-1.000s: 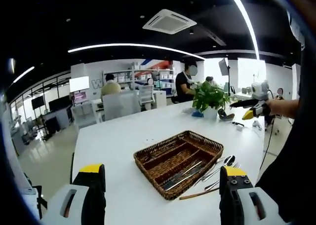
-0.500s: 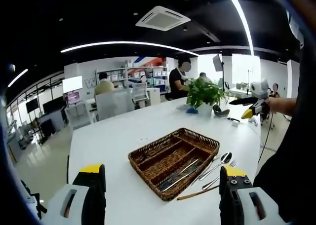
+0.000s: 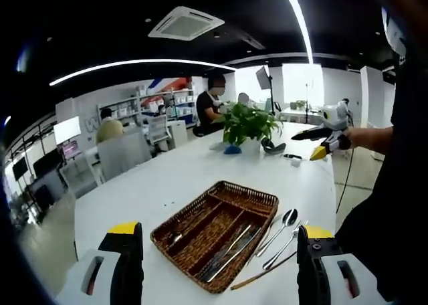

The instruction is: Arrange the knives, forks, and spoons in their matching storage slots by inserting each utensil handle-first until every utensil is classified and aligned in the correct compartment

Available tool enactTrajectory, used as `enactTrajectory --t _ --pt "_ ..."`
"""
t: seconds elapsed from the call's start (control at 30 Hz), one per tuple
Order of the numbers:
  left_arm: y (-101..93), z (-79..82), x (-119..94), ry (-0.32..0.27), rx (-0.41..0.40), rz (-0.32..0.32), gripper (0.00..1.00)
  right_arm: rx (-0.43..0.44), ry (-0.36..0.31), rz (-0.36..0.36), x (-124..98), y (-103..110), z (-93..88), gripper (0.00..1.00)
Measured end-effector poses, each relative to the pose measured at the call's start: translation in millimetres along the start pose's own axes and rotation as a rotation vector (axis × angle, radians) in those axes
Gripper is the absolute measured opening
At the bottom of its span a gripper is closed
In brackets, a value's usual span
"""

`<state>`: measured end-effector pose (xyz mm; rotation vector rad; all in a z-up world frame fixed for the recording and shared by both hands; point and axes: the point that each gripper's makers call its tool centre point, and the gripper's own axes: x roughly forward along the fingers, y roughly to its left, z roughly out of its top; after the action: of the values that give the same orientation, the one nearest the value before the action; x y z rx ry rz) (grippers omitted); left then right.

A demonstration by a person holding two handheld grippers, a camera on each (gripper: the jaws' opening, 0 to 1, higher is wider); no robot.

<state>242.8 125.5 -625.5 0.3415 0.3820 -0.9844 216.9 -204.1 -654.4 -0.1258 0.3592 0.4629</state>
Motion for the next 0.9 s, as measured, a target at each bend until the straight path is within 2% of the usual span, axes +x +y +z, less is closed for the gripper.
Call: enactTrajectory --t 0.03,0.1,0.2,0.23,0.43,0.53,0.6,0.63,0.7,0.77,0.9 --pt "-3.2 0.0 7 0.017 0.017 -0.02 1.0 0.001 -0.004 -0.007 -2 -2 -0.2 1.0" --pt "-7.6 4.4 17 0.014 0.038 -0.035 1.0 0.003 -0.009 -0.023 -7 -6 -0.9 1.0" --pt "-17.0 11.8 33 -0.009 0.09 -0.103 1.0 0.014 -0.02 -0.042 -14 -10 -2.1 1.0" --pt "-22.3 13.6 39 -0.004 0.125 -0.125 1.0 0.015 -0.021 -0.044 -16 -10 -3.2 1.0" --pt "-40.3 19.7 69 0.024 0.185 -0.194 0.99 0.025 -0.022 -0.069 -31 -14 -9.7 1.0" --pt "-52.8 21.6 83 0.044 0.235 -0.233 0.95 0.036 -0.028 -0.083 -38 -16 -11.5 1.0" --pt "-62.5 20.3 95 0.065 0.257 -0.266 0.92 0.041 -0.025 -0.085 -41 -16 -14.1 1.0" --pt "-69.8 14.8 100 0.103 0.288 -0.301 0.88 0.04 -0.021 -0.083 -42 -15 -16.3 1.0" --pt "-79.6 15.0 109 0.12 0.318 -0.318 0.83 0.036 -0.016 -0.08 -43 -14 -18.5 1.0" --pt "-93.6 8.0 119 0.154 0.322 -0.376 0.81 0.029 -0.007 -0.083 -44 -14 -20.8 1.0" --pt "-104.6 5.2 138 0.162 0.35 -0.398 0.79 0.03 -0.007 -0.087 -48 -16 -22.5 1.0"
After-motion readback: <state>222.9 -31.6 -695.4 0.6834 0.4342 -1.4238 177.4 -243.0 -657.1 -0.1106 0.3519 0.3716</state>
